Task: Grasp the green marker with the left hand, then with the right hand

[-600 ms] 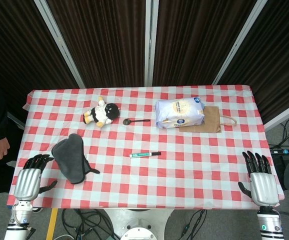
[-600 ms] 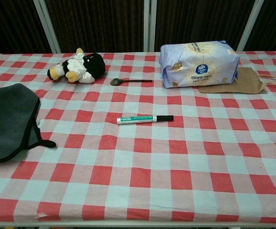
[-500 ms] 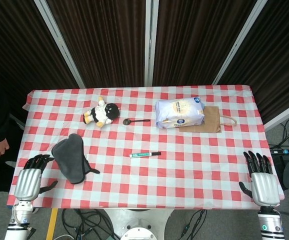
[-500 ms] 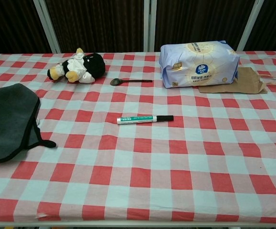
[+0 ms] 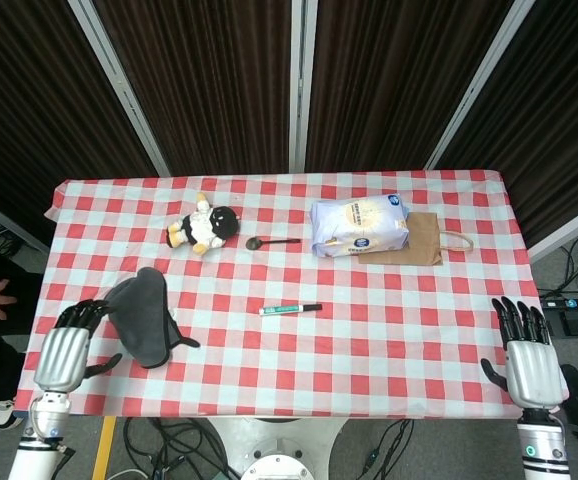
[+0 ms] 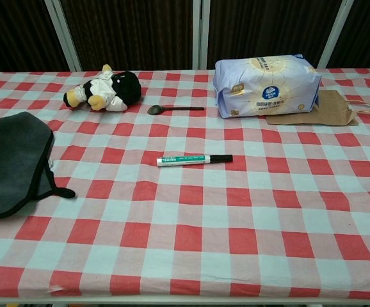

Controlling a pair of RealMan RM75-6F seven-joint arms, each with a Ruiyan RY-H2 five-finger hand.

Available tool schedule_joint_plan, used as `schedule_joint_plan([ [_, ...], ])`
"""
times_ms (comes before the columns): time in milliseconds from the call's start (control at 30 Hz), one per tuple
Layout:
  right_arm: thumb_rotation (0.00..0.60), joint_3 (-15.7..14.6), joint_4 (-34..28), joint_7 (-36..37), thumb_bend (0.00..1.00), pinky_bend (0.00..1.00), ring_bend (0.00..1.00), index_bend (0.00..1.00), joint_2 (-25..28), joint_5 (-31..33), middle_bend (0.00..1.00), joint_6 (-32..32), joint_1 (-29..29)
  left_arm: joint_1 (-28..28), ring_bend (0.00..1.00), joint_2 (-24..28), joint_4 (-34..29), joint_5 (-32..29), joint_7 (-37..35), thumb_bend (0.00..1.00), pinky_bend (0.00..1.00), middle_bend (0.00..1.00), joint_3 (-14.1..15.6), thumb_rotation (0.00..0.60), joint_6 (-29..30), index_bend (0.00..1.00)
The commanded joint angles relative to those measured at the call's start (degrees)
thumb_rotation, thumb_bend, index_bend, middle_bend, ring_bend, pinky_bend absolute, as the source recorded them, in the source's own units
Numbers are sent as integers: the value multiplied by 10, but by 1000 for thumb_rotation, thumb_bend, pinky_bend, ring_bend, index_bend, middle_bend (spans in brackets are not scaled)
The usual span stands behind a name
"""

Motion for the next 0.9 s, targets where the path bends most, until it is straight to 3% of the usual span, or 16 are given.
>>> schedule_joint_plan([
  [33, 600, 1, 2, -3, 78, 0, 0, 0, 1, 0, 54, 0, 1, -21, 144, 16, -33, -1, 26, 129, 214, 200, -15, 600, -19, 265],
  [167, 600, 5, 4, 5, 77, 0, 0, 0, 2, 8, 53, 2, -1, -52, 158, 17, -102, -52, 81, 129, 256, 224, -50, 600, -54, 276],
  [333, 600, 15, 1, 3, 71, 0, 0, 0, 2, 23, 50, 8, -4, -120, 198, 2, -144, -112, 172, 131, 303, 274, -102, 600, -112, 291],
  [433, 600, 17, 1, 4, 71, 0, 0, 0, 2, 23, 50, 15, -7, -179, 233, -33, -134, -161, 205, 131, 333, 292, -142, 600, -154, 302],
  [567, 600, 20, 5, 9, 71, 0, 0, 0, 2, 32, 49, 10, -6, -247, 279, -80, -86, -246, 209, 135, 361, 336, -173, 600, -222, 320],
  [900, 600, 32, 17, 23, 71, 0, 0, 0, -2, 63, 48, -14, 2, -362, 396, -180, -12, -402, 283, 199, 471, 449, -177, 600, -264, 424],
])
